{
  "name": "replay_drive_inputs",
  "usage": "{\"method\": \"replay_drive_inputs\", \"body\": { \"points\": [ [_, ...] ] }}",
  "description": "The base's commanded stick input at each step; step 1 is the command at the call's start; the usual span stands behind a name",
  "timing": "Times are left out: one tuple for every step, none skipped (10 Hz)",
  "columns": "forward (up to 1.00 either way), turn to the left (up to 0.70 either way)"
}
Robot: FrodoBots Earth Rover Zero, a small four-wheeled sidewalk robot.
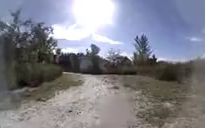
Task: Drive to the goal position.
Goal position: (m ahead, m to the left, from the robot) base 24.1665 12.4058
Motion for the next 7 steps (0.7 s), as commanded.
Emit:
{"method": "replay_drive_inputs", "body": {
  "points": [
    [0.85, 0.0],
    [0.85, 0.0],
    [0.85, 0.0],
    [0.85, 0.0],
    [0.85, 0.0],
    [0.85, 0.0],
    [0.85, 0.0]
  ]
}}
